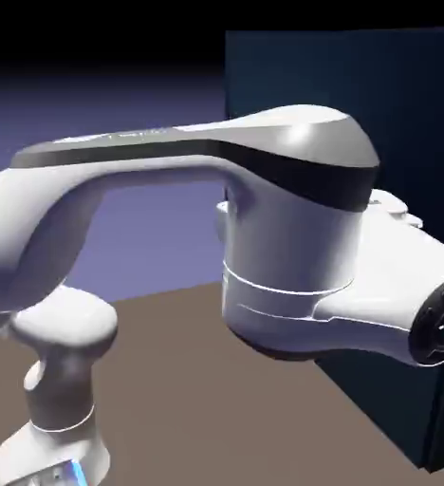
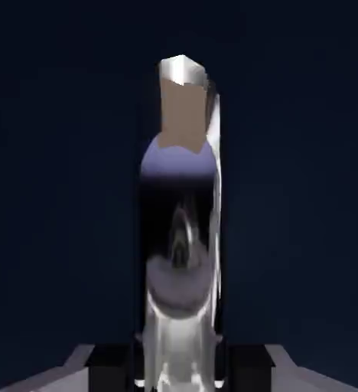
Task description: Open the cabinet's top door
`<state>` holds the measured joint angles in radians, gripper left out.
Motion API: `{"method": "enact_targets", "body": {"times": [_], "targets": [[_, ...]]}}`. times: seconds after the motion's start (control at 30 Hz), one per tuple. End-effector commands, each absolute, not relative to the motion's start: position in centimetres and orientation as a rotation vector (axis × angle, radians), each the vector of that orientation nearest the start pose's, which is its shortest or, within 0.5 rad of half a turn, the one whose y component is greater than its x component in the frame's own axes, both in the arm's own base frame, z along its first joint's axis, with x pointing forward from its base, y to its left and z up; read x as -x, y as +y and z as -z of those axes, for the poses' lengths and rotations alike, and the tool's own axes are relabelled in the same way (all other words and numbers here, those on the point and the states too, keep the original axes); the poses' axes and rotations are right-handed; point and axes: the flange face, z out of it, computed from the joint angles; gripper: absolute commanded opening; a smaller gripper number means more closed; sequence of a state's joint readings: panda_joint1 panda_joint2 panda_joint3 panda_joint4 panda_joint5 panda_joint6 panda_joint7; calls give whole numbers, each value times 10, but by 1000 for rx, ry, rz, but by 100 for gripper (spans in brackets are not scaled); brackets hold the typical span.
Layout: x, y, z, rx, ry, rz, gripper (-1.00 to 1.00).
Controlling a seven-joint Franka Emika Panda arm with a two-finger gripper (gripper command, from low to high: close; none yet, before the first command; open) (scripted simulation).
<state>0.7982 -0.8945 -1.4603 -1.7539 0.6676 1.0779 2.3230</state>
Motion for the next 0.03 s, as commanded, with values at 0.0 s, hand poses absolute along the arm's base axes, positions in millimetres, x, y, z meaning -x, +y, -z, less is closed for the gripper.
{"method": "enact_targets", "body": {"times": [0.0], "targets": [[-280,-393,-576,677,1763,-1725,-100]]}}
